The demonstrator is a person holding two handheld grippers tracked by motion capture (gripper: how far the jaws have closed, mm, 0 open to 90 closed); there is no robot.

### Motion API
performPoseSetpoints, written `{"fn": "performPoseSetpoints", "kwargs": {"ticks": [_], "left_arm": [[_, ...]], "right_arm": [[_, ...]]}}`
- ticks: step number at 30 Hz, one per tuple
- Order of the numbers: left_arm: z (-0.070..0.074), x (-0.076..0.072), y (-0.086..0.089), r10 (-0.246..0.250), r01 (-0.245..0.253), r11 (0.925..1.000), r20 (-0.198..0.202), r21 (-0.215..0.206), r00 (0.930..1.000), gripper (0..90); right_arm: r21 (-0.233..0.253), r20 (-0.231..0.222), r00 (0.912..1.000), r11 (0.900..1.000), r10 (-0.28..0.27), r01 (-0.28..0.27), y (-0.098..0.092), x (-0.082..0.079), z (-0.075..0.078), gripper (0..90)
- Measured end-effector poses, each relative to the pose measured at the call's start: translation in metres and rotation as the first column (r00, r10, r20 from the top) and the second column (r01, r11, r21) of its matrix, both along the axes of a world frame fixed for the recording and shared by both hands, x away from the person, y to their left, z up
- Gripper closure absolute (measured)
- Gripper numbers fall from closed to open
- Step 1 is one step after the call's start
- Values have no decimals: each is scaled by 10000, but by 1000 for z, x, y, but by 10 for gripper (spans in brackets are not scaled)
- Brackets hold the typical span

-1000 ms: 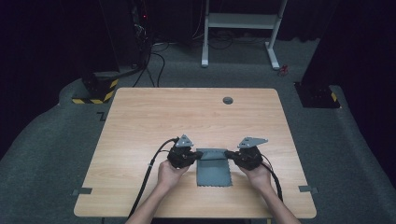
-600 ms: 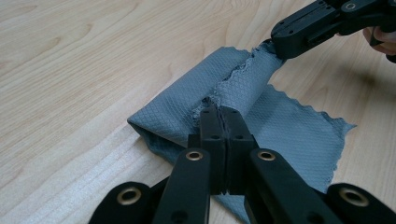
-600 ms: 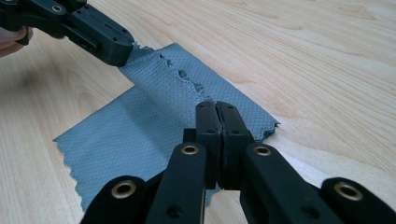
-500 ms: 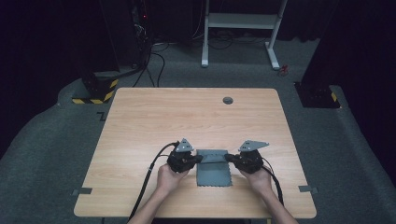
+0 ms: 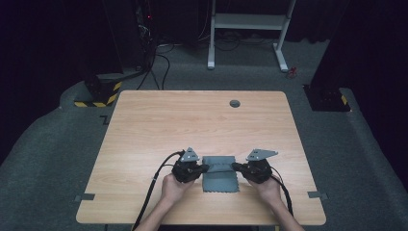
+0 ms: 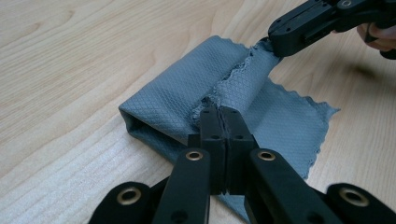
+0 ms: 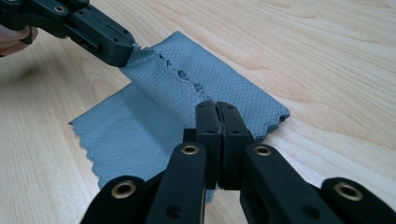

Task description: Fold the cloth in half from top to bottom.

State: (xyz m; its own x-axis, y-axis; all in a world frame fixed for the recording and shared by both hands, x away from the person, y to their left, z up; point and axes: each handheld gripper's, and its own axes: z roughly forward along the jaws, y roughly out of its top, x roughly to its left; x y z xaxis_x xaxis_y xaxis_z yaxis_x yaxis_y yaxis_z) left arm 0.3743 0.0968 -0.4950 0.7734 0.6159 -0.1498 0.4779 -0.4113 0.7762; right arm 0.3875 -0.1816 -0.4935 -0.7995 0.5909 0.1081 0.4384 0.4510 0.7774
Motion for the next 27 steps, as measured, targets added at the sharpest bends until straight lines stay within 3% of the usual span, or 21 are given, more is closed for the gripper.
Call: {"fn": "performPoseSetpoints", "kwargs": {"ticks": [15, 27], "left_arm": [[-7, -10, 0, -136, 137, 9998, -88, 122, 9999, 890], [-9, -19, 1, -165, 165, 9998, -35, -66, 9999, 889]], "right_arm": [[164, -39, 9999, 9998, 101, -100, -2, -13, -7, 891], [130, 70, 9999, 9998, 145, -146, -3, -24, -5, 891]]}}
